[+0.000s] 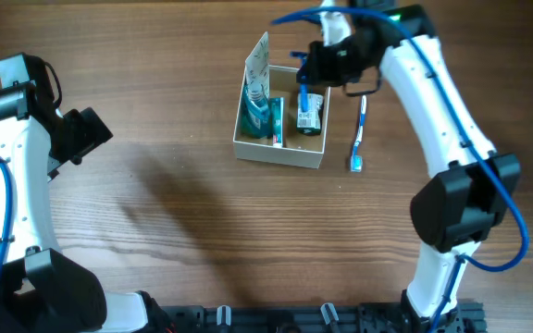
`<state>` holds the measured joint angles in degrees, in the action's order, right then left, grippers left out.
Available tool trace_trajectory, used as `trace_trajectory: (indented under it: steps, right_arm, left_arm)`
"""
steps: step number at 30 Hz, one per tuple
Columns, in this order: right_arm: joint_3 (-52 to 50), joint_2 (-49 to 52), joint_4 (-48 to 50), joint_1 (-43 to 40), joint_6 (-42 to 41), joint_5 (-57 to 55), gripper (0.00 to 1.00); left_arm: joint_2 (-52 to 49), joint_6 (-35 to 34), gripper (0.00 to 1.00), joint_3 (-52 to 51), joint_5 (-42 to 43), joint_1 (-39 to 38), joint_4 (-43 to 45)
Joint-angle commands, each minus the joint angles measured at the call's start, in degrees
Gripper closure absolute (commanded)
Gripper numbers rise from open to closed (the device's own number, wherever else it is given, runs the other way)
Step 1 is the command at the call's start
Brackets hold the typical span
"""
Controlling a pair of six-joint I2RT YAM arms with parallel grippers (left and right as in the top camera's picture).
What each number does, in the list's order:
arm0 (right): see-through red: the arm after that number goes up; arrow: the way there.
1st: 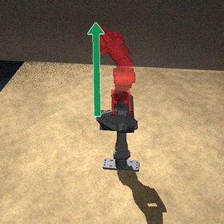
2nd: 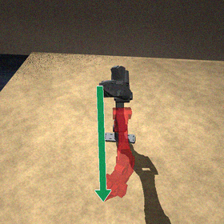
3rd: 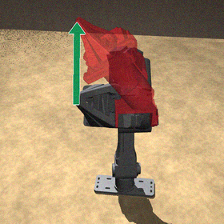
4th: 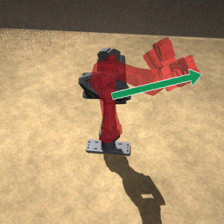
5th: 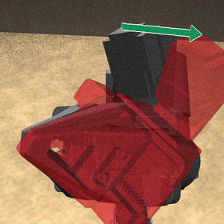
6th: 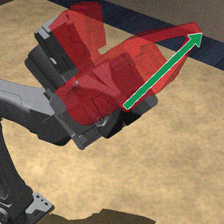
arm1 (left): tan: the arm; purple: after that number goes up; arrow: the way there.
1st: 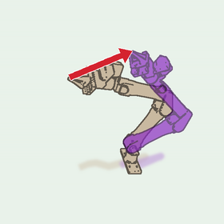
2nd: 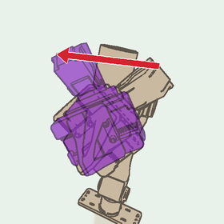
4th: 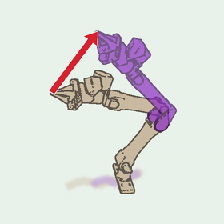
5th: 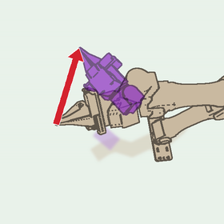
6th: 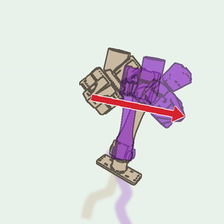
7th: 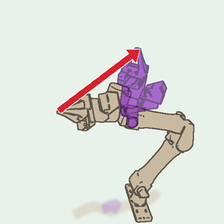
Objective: Pack container
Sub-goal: 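Carry the razor into the box, release, and move over the toothbrush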
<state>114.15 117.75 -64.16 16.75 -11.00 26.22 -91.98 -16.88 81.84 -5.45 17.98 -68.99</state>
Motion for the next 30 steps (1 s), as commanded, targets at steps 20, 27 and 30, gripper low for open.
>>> trace_trajectory:
  steps: [20, 27, 30]
  right_arm:
    - [-0.28, -0.52, -7.58, -10.08, -5.01, -24.06, 0.30]
    - [-0.28, 3.17, -9.84, -9.88, -4.00, -28.17, 0.28]
    - [-0.28, 5.77, -9.84, -9.88, -4.00, -29.46, 0.28]
  left_arm:
    - [-0.07, -0.50, 0.00, -0.22, 0.48, 0.31, 0.04]
    - [-0.07, -0.50, 0.00, -0.22, 0.48, 0.31, 0.04]
    - [-0.07, -0.50, 0.00, -0.22, 0.50, 0.28, 0.04]
